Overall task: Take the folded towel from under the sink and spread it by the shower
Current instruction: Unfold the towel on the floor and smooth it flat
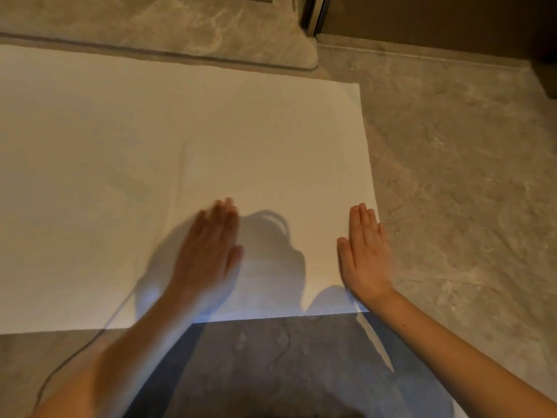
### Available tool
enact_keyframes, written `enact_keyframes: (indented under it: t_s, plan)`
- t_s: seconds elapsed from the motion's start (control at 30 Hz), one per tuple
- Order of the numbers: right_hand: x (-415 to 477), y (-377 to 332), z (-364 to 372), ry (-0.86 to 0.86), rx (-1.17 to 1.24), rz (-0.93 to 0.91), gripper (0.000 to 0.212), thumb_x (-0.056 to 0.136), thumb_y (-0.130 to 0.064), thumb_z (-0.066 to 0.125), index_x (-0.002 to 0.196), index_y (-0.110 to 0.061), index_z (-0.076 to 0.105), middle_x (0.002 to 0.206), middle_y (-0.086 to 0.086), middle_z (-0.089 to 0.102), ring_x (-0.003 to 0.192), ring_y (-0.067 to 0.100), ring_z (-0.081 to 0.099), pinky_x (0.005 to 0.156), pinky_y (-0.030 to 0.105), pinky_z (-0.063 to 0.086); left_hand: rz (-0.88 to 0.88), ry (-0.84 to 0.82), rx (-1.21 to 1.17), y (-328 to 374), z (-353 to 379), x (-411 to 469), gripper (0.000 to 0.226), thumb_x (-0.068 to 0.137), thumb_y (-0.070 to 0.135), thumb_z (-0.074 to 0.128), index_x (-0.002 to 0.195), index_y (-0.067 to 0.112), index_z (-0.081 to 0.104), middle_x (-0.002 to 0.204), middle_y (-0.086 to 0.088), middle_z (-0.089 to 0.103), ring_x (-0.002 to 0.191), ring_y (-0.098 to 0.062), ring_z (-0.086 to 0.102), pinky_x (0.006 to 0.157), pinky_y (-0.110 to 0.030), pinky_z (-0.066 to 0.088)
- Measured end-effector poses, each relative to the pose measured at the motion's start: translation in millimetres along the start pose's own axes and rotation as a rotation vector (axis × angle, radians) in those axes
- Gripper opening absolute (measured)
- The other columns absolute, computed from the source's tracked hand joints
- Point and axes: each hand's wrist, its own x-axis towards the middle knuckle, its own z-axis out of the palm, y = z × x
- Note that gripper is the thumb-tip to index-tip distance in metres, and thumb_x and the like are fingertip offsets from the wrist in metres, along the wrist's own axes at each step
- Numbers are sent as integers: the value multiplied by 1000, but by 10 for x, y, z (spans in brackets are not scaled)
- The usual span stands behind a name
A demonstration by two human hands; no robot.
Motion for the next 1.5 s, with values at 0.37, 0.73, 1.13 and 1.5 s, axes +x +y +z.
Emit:
enact_keyframes:
  t_s: [0.37, 0.73, 1.13, 1.5]
  plan:
    - [-353, -75, 131, -58, -12, -17, 67, 95, -40, 16, 155, -14, 2, 161, -4, -4, 150, 11, -2, 120, 26, -8, 3, -2, -58, 200, 174, -260, 62, 100, 37, 21, 152, 3, 15, 160, -14, 13, 148, -25, 13, 121, -42, 12]
    - [-303, -109, 42, -30, 60, -7, 64, 100, -37, 19, 155, -6, 7, 163, 7, 2, 151, 19, 0, 120, 28, -4, -83, -4, -87, 96, 44, -360, 62, 100, 39, 18, 152, 4, 21, 161, -12, 16, 148, -25, 13, 121, -42, 14]
    - [449, -1253, -1208, -166, 279, -344, 54, 103, -34, 32, 154, -22, 19, 159, -12, 17, 147, 4, 13, 108, 3, 5, -71, 114, -191, -5, -131, -266, 58, 99, 31, 39, 147, 1, 33, 155, -15, 32, 143, -30, 29, 118, -44, 21]
    - [414, -1478, -832, -245, -16, -497, 54, 104, -33, 31, 155, -19, 17, 162, -1, 13, 149, 12, 9, 117, 15, 1, -20, 113, -237, -50, -50, -111, 48, 99, 27, 33, 142, 11, 46, 150, -7, 42, 142, -28, 33, 116, -47, 26]
